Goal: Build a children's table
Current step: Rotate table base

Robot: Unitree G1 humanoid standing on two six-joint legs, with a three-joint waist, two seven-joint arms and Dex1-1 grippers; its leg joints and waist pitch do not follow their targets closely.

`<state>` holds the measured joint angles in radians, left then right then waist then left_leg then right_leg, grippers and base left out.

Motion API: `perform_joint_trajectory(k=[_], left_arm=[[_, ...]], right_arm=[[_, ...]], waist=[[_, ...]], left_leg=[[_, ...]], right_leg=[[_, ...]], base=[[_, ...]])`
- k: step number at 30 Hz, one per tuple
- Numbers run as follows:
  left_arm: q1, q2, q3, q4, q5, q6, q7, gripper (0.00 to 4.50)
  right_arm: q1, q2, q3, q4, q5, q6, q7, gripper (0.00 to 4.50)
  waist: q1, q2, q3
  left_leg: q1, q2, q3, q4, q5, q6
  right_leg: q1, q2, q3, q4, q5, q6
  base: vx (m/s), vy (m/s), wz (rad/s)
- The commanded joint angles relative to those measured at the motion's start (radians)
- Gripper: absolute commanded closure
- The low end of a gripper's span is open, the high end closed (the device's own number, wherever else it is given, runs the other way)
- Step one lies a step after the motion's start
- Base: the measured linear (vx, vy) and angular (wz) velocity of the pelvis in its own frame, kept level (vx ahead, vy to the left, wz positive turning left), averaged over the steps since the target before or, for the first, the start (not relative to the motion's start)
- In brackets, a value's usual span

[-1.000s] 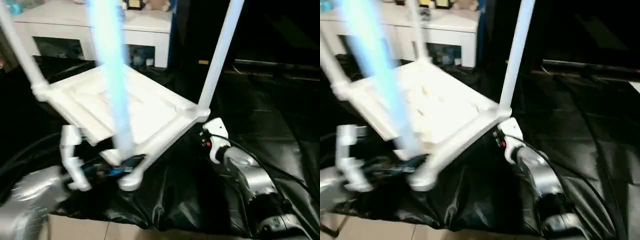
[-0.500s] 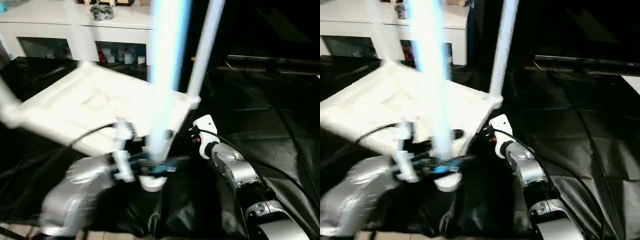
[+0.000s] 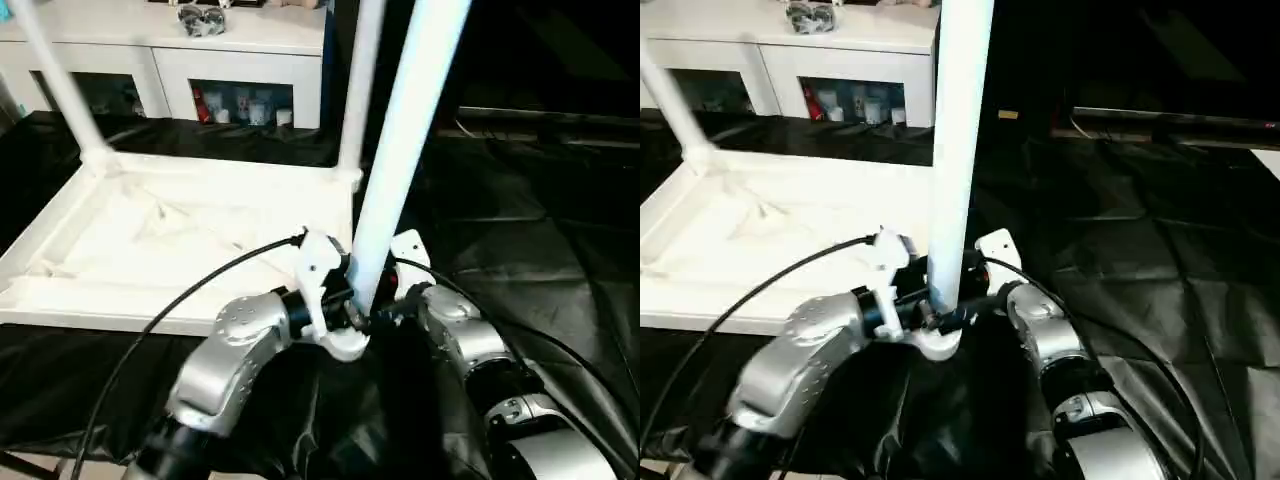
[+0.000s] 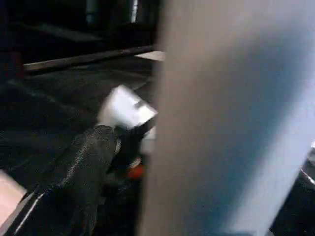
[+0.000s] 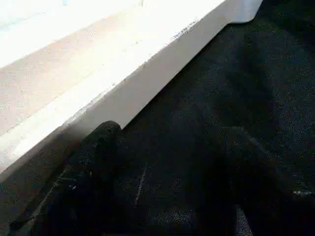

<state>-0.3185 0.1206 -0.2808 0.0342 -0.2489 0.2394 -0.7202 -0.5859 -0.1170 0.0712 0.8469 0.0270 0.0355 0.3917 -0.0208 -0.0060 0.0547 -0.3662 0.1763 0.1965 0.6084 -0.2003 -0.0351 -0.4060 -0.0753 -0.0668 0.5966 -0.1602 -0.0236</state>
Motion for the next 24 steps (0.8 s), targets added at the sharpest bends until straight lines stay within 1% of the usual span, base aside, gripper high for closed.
perform_joint_trajectory(k=[1,2,3,4,5,6,8,9,10,11,12,13,14,15,16,17,18,19,20,21,22,23,24], left_arm=[[0.001,0.013,0.014,-0.006,0.005,-0.019,-0.013,0.07],[0.027,0.029,0.024,-0.044,-0.035,0.006,-0.051,0.07],[0.027,0.029,0.024,-0.044,-0.035,0.006,-0.051,0.07],[0.041,0.035,0.028,-0.062,-0.05,0.013,-0.063,0.07],[0.061,0.042,0.034,-0.079,-0.058,0.001,-0.068,0.07],[0.076,0.046,0.038,-0.09,-0.061,-0.004,-0.068,0.07],[0.181,0.07,0.066,-0.182,-0.132,0.029,-0.082,0.07],[0.185,0.071,0.066,-0.186,-0.135,0.031,-0.082,0.07],[0.202,0.076,0.068,-0.203,-0.148,0.042,-0.084,0.07],[0.236,0.087,0.072,-0.237,-0.16,0.049,-0.08,0.07],[0.259,0.094,0.073,-0.259,-0.165,0.051,-0.078,0.07],[0.302,0.1,0.09,-0.3,-0.181,0.059,-0.065,0.07],[0.314,0.102,0.095,-0.31,-0.185,0.061,-0.062,0.07],[0.362,0.107,0.119,-0.346,-0.2,0.074,-0.041,0.07],[0.39,0.107,0.14,-0.357,-0.189,0.07,-0.012,0.07],[0.403,0.106,0.151,-0.358,-0.177,0.063,0.007,0.07],[0.411,0.095,0.173,-0.349,-0.147,0.042,0.048,0.07],[0.411,0.068,0.227,-0.311,-0.052,0.051,0.198,0.07],[0.411,0.066,0.232,-0.308,-0.045,0.053,0.211,0.07],[0.411,0.062,0.24,-0.302,-0.03,0.057,0.237,0.07],[0.415,0.058,0.249,-0.293,0.012,0.029,0.279,0.07],[0.425,0.054,0.265,-0.303,0.056,0.041,0.345,0.07],[0.434,0.047,0.278,-0.312,0.085,0.038,0.39,0.07]], right_arm=[[0.007,-0.028,-0.03,-0.038,0.009,-0.001,0.01,0.91],[0.036,-0.052,-0.038,-0.093,0.022,0.011,0.036,0.91],[0.036,-0.052,-0.038,-0.093,0.022,0.011,0.036,0.91],[0.05,-0.064,-0.041,-0.115,0.025,0.013,0.046,0.91],[0.07,-0.079,-0.044,-0.148,0.031,0.015,0.06,0.91],[0.084,-0.088,-0.046,-0.169,0.036,0.017,0.07,0.91],[0.15,-0.13,-0.059,-0.279,0.058,0.026,0.108,0.91],[0.152,-0.131,-0.06,-0.282,0.059,0.027,0.109,0.91],[0.161,-0.136,-0.062,-0.299,0.063,0.03,0.113,0.91],[0.183,-0.143,-0.069,-0.343,0.071,0.046,0.114,0.91],[0.199,-0.147,-0.074,-0.372,0.076,0.056,0.114,0.91],[0.237,-0.154,-0.078,-0.445,0.086,0.082,0.115,0.91],[0.248,-0.155,-0.079,-0.464,0.088,0.088,0.115,0.91],[0.298,-0.163,-0.082,-0.547,0.095,0.115,0.113,0.91],[0.338,-0.167,-0.083,-0.606,0.101,0.138,0.109,0.91],[0.359,-0.169,-0.083,-0.635,0.104,0.151,0.106,0.91],[0.38,-0.17,-0.084,-0.665,0.104,0.165,0.099,0.91],[0.422,-0.171,-0.084,-0.723,0.1,0.187,0.081,0.91],[0.426,-0.172,-0.084,-0.728,0.099,0.189,0.08,0.91],[0.433,-0.172,-0.084,-0.738,0.099,0.192,0.077,0.91],[0.449,-0.171,-0.085,-0.757,0.102,0.196,0.075,0.91],[0.487,-0.156,-0.094,-0.81,0.098,0.229,0.042,0.91],[0.523,-0.141,-0.1,-0.855,0.096,0.254,0.015,0.91]], waist=[[0.006,0.004,-0.068],[0.008,0.004,-0.069],[0.011,0.004,-0.068],[0.011,0.006,-0.068],[0.013,0.006,-0.069],[0.014,0.008,-0.069],[0.017,0.017,-0.068],[0.017,0.017,-0.068],[0.017,0.011,-0.066],[0.018,0.021,-0.063],[0.014,0.018,-0.058],[0.014,0.026,-0.056],[0.014,0.022,-0.054],[0.01,0.021,-0.053],[0.009,0.028,-0.05],[0.007,0.025,-0.05],[0.0,0.027,-0.047],[-0.004,0.028,-0.046],[-0.006,0.027,-0.046],[-0.013,0.027,-0.044],[-0.015,0.028,-0.043],[-0.02,0.026,-0.043],[-0.026,0.012,-0.042]], left_leg=[[0.011,0.053,-0.025,-0.071,-0.236,0.02],[0.01,0.053,-0.024,-0.071,-0.226,0.021],[0.009,0.054,-0.024,-0.071,-0.22,0.023],[0.01,0.055,-0.023,-0.071,-0.216,0.026],[0.008,0.054,-0.023,-0.071,-0.207,0.029],[0.007,0.055,-0.023,-0.071,-0.201,0.036],[0.008,0.056,-0.023,-0.073,-0.216,0.037],[0.008,0.056,-0.023,-0.073,-0.216,0.037],[0.008,0.055,-0.021,-0.073,-0.231,0.04],[0.008,0.053,-0.023,-0.075,-0.245,0.038],[0.009,0.054,-0.023,-0.078,-0.287,0.03],[0.013,0.054,-0.025,-0.079,-0.318,0.019],[0.012,0.055,-0.026,-0.081,-0.33,0.016],[0.013,0.054,-0.028,-0.082,-0.353,0.009],[0.016,0.054,-0.028,-0.082,-0.372,0.003],[0.016,0.053,-0.028,-0.082,-0.38,0.003],[0.014,0.047,-0.028,-0.081,-0.397,0.002],[0.023,0.045,-0.029,-0.078,-0.417,-0.006],[0.026,0.043,-0.029,-0.075,-0.422,-0.007],[0.021,0.037,-0.035,-0.073,-0.427,-0.007],[0.018,0.036,-0.038,-0.074,-0.428,-0.006],[0.015,0.035,-0.042,-0.074,-0.436,-0.007],[0.013,0.036,-0.043,-0.076,-0.435,-0.006]], right_leg=[[0.05,-0.063,0.047,-0.07,-0.264,-0.21],[0.05,-0.062,0.047,-0.067,-0.249,-0.214],[0.052,-0.063,0.048,-0.067,-0.24,-0.212],[0.049,-0.061,0.048,-0.065,-0.228,-0.219],[0.052,-0.061,0.048,-0.063,-0.214,-0.221],[0.053,-0.061,0.048,-0.063,-0.198,-0.221],[0.052,-0.059,0.048,-0.064,-0.195,-0.226],[0.052,-0.059,0.048,-0.064,-0.195,-0.226],[0.051,-0.057,0.047,-0.066,-0.219,-0.226],[0.051,-0.056,0.047,-0.068,-0.242,-0.222],[0.046,-0.055,0.046,-0.077,-0.312,-0.203],[0.044,-0.055,0.046,-0.082,-0.367,-0.179],[0.043,-0.056,0.046,-0.087,-0.391,-0.166],[0.04,-0.053,0.044,-0.091,-0.432,-0.148],[0.036,-0.05,0.046,-0.097,-0.451,-0.127],[0.034,-0.049,0.045,-0.099,-0.465,-0.118],[0.031,-0.045,0.041,-0.104,-0.512,-0.096],[0.023,-0.04,0.038,-0.113,-0.558,-0.064],[0.019,-0.04,0.036,-0.118,-0.586,-0.049],[0.02,-0.043,0.029,-0.124,-0.646,-0.022],[0.022,-0.046,0.026,-0.128,-0.673,-0.008],[0.021,-0.046,0.021,-0.135,-0.703,0.019],[0.021,-0.045,0.018,-0.139,-0.707,0.035]], base=[[0.0,0.0,0.0],[0.0,0.0,0.0],[0.0,0.0,0.0],[0.0,0.0,0.0],[0.0,0.0,0.0],[0.0,0.0,0.0],[0.0,0.0,0.0],[0.0,0.0,0.0],[0.0,0.0,0.0],[0.0,0.0,0.0],[0.0,0.0,0.0],[0.0,0.0,0.0],[0.0,0.0,0.0],[0.0,0.0,0.0],[0.0,0.0,0.0],[0.0,0.0,0.0],[0.0,0.0,0.0],[0.0,0.0,0.0],[0.0,0.0,0.0],[0.0,0.0,0.0],[0.0,0.0,0.0],[0.0,0.0,0.0],[0.0,0.0,0.0]])
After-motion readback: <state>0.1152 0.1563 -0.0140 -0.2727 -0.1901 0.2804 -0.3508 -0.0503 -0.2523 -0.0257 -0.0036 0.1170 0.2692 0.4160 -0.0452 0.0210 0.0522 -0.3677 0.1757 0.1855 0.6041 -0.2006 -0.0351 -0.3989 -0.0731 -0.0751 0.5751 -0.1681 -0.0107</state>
